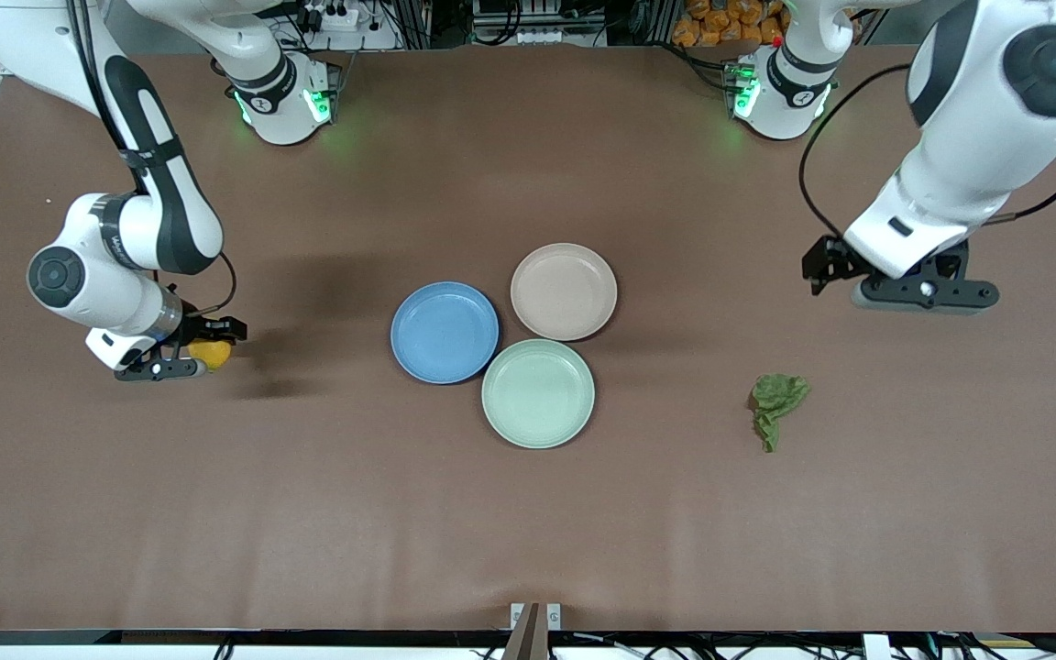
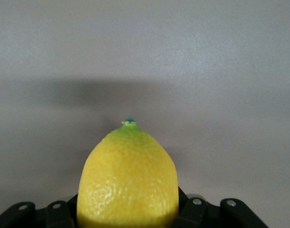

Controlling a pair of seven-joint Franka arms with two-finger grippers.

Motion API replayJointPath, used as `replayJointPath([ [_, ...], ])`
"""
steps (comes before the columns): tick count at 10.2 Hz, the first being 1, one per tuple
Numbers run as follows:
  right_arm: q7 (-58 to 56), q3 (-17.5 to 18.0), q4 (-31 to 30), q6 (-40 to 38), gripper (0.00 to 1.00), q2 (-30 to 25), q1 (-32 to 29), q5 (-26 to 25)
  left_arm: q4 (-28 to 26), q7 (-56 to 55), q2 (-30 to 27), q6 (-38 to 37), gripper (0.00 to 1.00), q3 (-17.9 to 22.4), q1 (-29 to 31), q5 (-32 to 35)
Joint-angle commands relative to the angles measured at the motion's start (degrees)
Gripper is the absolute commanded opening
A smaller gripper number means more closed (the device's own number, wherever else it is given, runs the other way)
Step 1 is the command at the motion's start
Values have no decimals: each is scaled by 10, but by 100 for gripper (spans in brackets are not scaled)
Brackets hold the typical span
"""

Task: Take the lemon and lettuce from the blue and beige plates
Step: 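Raise the left gripper away from the lettuce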

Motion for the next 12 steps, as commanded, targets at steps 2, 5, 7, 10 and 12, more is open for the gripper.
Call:
replayJointPath([
  [2,-1,9,-15,64,50,24,-17,-10,41,34,-15,-61,100,13,-4,-31],
  [5,0,10,-14,103,50,52,-18,-9,70,33,-17,-69,100,13,-5,-29],
  [7,0,10,-13,125,51,65,-18,-7,97,33,-8,-89,100,13,-1,-31],
  [10,2,11,-11,131,57,73,-18,-3,117,32,6,-105,100,12,3,-32],
  [12,5,11,-6,134,58,83,-17,-2,117,32,6,-105,100,12,4,-32],
])
